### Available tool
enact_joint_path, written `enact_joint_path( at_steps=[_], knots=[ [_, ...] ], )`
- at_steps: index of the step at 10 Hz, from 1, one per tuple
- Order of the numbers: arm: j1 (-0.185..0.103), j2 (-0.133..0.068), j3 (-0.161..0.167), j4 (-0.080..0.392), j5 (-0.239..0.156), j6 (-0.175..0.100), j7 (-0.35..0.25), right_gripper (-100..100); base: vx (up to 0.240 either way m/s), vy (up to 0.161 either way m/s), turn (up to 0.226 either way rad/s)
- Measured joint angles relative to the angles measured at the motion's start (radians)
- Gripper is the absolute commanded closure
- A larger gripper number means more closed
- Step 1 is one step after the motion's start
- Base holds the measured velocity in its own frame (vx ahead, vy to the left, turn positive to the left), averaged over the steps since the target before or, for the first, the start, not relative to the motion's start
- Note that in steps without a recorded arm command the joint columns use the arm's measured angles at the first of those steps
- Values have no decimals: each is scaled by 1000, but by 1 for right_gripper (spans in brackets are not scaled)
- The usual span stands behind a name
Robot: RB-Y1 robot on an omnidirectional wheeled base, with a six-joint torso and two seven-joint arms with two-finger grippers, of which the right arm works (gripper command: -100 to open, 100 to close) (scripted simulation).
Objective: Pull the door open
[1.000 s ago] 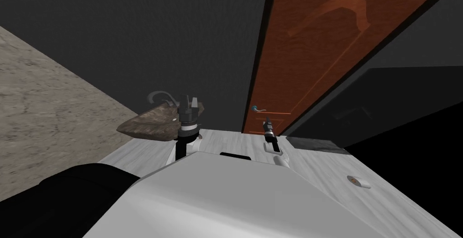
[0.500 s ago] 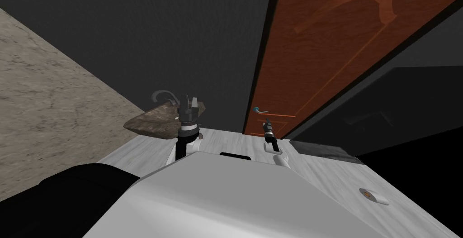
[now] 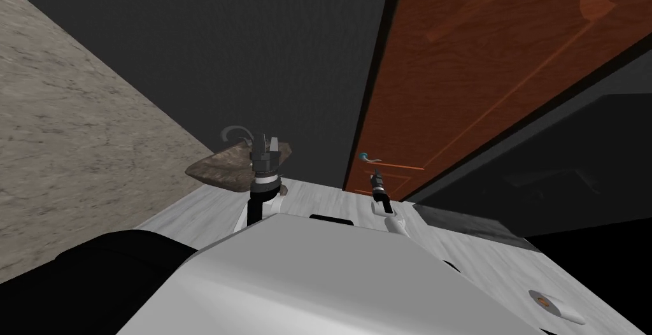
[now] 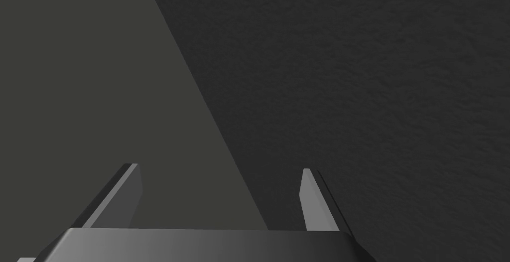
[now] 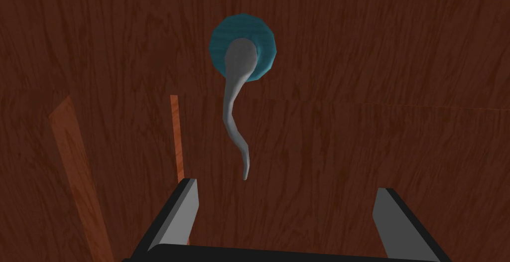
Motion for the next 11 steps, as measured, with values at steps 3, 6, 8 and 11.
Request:
enact_joint_path(
  at_steps=[3, 6, 8, 11],
  knots=[
    [-33, -9, -9, 77, -7, -3, -11, -100, 47, -62, 123],
    [-51, -12, -15, 127, -11, -4, -17, -100, 27, -41, 52],
    [-58, -13, -17, 144, -11, -9, -17, -100, 49, 13, 82],
    [-24, -56, -26, 137, -22, -18, -52, -100, 172, 50, 116]
  ],
)
